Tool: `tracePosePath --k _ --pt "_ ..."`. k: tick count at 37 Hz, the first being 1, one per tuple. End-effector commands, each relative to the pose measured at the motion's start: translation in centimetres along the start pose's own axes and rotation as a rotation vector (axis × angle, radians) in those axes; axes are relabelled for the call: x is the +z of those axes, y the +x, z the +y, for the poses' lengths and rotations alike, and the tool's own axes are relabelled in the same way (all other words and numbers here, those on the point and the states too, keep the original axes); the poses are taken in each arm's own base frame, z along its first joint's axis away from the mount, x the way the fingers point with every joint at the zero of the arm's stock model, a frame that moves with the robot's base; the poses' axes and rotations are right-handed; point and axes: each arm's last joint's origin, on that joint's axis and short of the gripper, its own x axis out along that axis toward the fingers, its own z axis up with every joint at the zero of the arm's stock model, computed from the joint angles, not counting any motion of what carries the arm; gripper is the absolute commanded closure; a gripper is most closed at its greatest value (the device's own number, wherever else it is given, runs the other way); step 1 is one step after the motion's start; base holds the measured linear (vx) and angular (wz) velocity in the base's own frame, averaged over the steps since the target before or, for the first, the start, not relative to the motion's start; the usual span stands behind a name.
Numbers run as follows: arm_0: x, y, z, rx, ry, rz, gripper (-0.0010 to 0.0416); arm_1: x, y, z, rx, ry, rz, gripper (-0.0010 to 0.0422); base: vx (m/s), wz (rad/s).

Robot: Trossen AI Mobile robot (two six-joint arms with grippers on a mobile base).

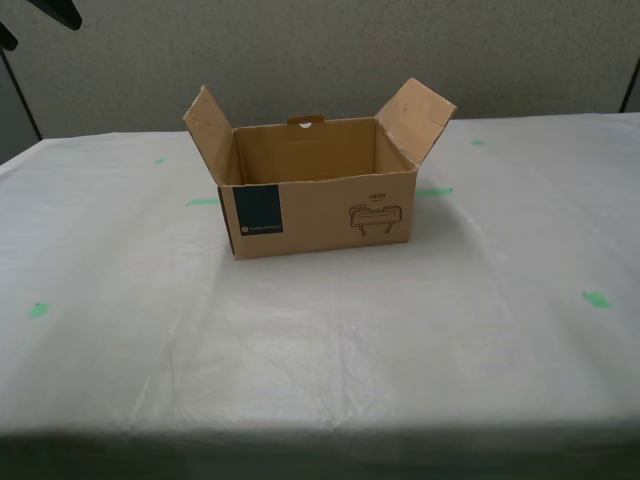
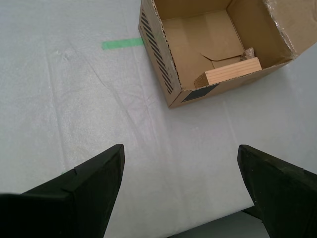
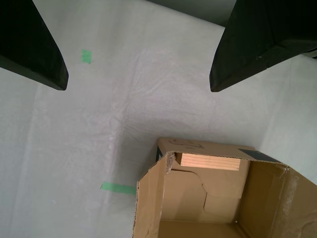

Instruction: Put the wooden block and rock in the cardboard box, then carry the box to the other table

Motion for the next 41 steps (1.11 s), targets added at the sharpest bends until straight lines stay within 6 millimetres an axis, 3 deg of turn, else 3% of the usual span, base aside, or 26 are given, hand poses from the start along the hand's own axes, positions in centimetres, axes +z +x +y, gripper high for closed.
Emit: tracePosePath --k 1,41 --pt "0.01 -0.02 -0.01 -0.005 0.004 -0.002 0.0007 0.01 -0.01 0.00 0.001 0.001 0.000 0.0103 0.000 0.000" --pt "0.01 -0.02 -0.01 -0.005 0.004 -0.002 0.0007 0.01 -0.01 0.00 0.001 0.002 0.000 0.0103 0.000 0.000"
